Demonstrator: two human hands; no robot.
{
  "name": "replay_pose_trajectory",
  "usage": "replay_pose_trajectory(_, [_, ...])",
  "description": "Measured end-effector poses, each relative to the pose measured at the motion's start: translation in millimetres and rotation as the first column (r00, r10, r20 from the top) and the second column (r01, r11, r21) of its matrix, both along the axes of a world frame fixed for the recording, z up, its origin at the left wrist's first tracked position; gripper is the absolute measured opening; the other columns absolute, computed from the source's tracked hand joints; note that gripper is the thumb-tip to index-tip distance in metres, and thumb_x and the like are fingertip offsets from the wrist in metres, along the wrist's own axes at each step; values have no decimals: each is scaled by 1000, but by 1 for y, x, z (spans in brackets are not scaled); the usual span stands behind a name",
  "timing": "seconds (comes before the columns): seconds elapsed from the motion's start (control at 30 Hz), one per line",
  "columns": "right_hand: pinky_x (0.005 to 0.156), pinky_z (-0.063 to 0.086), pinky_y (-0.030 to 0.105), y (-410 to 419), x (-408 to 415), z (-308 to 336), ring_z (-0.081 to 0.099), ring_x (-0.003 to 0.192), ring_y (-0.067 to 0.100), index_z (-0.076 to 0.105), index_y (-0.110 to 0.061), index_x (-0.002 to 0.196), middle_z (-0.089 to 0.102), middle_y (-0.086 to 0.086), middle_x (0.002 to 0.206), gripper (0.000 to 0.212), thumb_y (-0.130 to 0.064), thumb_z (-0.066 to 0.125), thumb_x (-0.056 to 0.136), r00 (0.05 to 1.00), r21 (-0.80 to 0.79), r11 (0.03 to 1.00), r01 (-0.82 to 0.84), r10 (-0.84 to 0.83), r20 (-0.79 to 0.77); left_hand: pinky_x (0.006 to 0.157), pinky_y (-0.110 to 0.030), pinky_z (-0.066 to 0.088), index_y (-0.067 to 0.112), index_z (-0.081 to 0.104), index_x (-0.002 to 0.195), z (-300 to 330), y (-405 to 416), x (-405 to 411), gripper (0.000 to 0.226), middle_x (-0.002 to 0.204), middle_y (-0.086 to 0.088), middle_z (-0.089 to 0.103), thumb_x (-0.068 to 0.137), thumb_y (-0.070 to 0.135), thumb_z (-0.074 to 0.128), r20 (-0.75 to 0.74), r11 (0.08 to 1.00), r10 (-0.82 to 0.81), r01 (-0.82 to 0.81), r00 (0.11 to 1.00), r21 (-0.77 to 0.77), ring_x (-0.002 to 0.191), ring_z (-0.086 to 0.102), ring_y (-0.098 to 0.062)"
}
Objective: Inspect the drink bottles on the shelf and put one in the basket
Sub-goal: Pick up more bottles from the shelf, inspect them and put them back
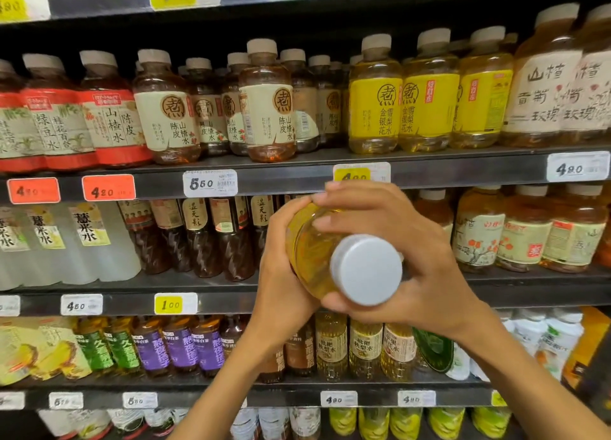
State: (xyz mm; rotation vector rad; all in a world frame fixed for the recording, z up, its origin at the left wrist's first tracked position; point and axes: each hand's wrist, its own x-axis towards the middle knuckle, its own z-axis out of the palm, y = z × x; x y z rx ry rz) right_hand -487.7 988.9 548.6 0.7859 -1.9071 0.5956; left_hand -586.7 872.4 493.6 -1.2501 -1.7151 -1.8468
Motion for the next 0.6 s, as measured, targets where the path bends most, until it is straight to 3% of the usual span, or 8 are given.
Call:
replay_pose_trajectory(0.07, [104, 40, 40, -3, 0, -2, 53, 123, 26, 60, -5, 108, 60, 12, 121, 51, -27, 83, 68, 1000, -1, 1000, -23, 23, -12, 97, -51, 48, 12, 47, 124, -2, -1, 2, 67, 124, -14, 54, 67, 40, 71, 24, 999, -17, 19, 1000, -46, 115, 56, -24])
replay_pose_trajectory(0.17, [99, 44, 41, -5, -1, 3, 59, 117, 25, 59, -8, 104, 63, 9, 116, 39, -22, 78, 73, 997, -71, 994, -79, 80, 7, 99, -39, 48, 7, 48, 128, -3, -2, 6, 75, 128, -7, 54, 69, 46, 73, 15, 983, -15, 17, 1000, -181, 120, 53, -11])
replay_pose_trajectory(0.27, [92, 49, 39, -3, -2, 7, 64, 107, 24, 60, -13, 103, 67, 8, 109, 31, -20, 72, 75, 981, -262, 956, -132, 164, 105, 99, -37, 49, 15, 40, 137, -5, -4, 5, 89, 131, 0, 54, 61, 28, 85, 33, 971, -78, 84, 996, -225, 122, 54, -17])
replay_pose_trajectory(0.33, [88, 51, 33, -2, -3, 10, 65, 103, 20, 63, -16, 100, 70, 5, 105, 27, -22, 69, 75, 961, -415, 899, -141, 226, 162, 93, -30, 52, 27, 37, 134, -6, -8, 6, 89, 124, 13, 57, 59, 28, 85, 15, 968, -95, 96, 995, -233, 116, 59, -13])
replay_pose_trajectory(0.43, [77, 51, 21, 1, -6, 17, 66, 96, 10, 67, -17, 99, 72, 1, 102, 27, -31, 67, 75, 926, -534, 840, -94, 271, 263, 85, -21, 53, 34, 40, 131, -6, -10, 11, 83, 119, 15, 60, 61, 30, 85, 44, 964, -147, 153, 988, -216, 111, 62, -9])
replay_pose_trajectory(0.53, [78, 52, 22, 12, -14, 25, 67, 97, 10, 65, -18, 106, 72, -2, 105, 35, -39, 61, 78, 846, -546, 834, -79, 345, 405, 78, -15, 53, 33, 48, 123, -4, -12, 15, 71, 113, 12, 67, 62, 24, 84, 154, 944, -252, 278, 955, -179, 103, 66, -7])
replay_pose_trajectory(0.6, [84, 53, 27, 19, -20, 28, 67, 104, 15, 62, -17, 112, 73, -2, 107, 43, -41, 62, 76, 732, -618, 777, -121, 490, 473, 74, -13, 53, 30, 52, 117, -4, -15, 17, 65, 107, 15, 70, 59, 27, 82, 240, 912, -324, 369, 915, -176, 97, 68, -4])
